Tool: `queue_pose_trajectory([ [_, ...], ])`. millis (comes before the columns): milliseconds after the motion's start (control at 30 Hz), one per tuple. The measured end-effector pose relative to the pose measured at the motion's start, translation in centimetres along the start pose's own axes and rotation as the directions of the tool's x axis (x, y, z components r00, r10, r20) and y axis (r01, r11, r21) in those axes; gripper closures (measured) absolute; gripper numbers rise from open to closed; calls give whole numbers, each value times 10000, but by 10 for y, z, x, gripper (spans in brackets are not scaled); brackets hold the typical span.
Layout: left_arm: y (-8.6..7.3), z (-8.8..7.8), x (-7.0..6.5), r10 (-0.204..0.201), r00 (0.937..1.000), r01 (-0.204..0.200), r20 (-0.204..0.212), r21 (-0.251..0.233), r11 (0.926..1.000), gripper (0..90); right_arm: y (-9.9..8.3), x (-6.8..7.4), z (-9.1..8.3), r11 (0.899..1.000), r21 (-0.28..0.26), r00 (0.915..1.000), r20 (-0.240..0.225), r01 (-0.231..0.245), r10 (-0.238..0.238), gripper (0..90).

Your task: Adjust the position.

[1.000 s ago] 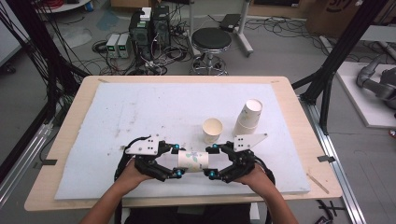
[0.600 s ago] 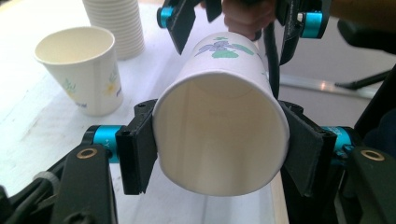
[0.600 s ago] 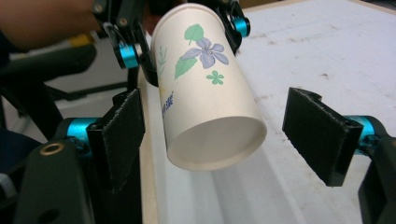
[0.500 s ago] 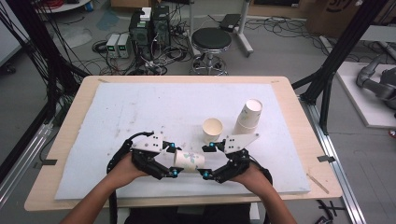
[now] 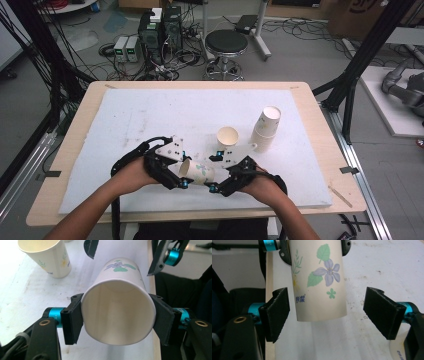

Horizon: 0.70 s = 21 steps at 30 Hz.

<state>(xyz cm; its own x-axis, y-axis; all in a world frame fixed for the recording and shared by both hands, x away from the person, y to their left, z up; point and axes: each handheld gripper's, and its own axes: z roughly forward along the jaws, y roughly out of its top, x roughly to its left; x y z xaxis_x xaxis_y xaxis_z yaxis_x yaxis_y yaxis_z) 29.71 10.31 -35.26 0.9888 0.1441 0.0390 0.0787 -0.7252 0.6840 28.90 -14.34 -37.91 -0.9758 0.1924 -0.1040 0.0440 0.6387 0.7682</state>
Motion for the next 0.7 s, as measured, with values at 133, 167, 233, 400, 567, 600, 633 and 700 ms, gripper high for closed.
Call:
queue_pose_trajectory([
  [133,7,0,0,127,9999,-124,-59,489,9987,330,8,1,6,9976,529,9989,102,453,-459,217],
  [167,8,0,0,148,9999,-144,-56,601,9981,328,9,2,7,9968,610,9986,84,521,-527,218],
  [233,9,0,0,125,9999,-119,-75,754,9971,322,12,2,9,9952,759,9980,74,626,-633,218],
  [400,11,1,1,83,9999,-71,-116,998,9950,315,18,4,15,9889,1188,9957,129,897,-918,220],
  [567,12,4,0,108,9999,-95,-109,1123,9936,316,21,7,23,9795,1607,9919,166,1217,-1260,266],
  [600,13,5,0,100,9999,-88,-104,1134,9935,317,21,8,25,9768,1706,9908,177,1292,-1342,282],
  [633,13,5,-1,92,9999,-77,-121,1151,9933,317,21,8,26,9754,1801,9912,148,1271,-1318,298],
  [700,13,5,-1,101,9998,-84,-142,1131,9935,316,21,9,29,9718,1936,9903,95,1344,-1389,325],
])
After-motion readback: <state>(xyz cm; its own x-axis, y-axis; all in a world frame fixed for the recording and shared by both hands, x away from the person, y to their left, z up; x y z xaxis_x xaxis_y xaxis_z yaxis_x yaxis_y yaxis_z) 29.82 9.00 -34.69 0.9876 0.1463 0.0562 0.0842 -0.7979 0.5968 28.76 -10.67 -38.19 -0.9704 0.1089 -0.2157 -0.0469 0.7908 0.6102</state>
